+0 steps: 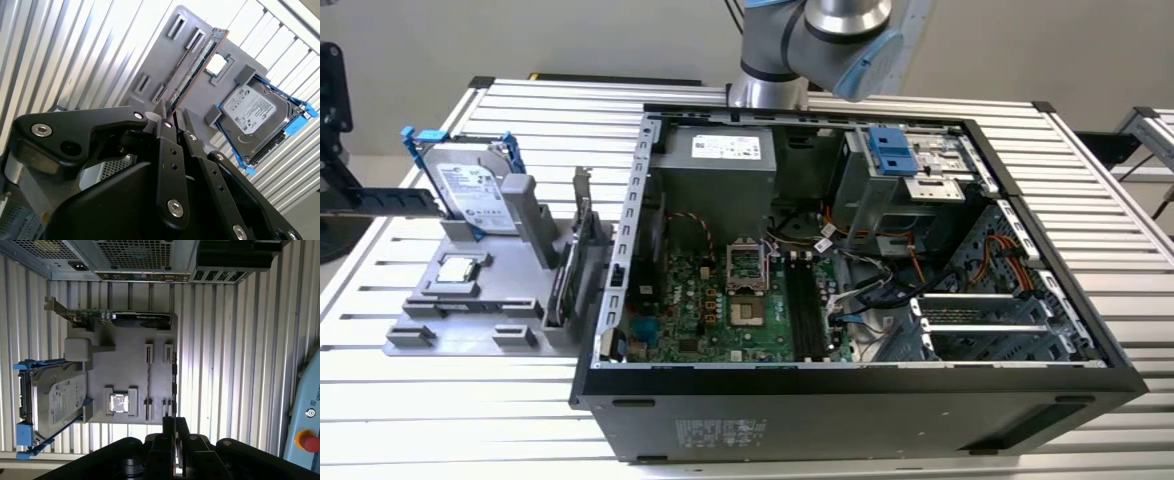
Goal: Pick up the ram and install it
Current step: 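Pick up the ram and move it above insertion slot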
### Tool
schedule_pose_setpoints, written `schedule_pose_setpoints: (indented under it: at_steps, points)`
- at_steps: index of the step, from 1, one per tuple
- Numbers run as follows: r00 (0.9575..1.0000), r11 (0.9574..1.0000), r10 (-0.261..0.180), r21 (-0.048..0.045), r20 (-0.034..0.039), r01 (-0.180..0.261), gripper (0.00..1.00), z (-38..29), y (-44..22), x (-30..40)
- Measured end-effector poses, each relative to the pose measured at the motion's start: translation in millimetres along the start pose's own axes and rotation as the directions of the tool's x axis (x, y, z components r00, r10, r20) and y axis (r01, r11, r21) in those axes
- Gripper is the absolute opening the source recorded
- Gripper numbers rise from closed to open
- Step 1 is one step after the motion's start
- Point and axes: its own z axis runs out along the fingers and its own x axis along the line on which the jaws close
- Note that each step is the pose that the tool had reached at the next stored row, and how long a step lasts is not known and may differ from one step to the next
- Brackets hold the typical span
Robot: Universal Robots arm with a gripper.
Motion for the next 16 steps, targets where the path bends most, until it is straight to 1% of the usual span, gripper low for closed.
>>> schedule_pose_setpoints:
  at_steps: [4,6,16]
  points:
    - [1.0,1.0,0.0,0.0,0.0001,0.0,0.0,-0.9,0.2,0.1]
    - [1.0,1.0,0.0,0.0002,0.0004,0.0,0.0,-1.1,1.7,0.0]
    - [1.0,1.0,0.0,0.0001,0.0005,0.0,0.0,-1.2,17.7,-0.1]
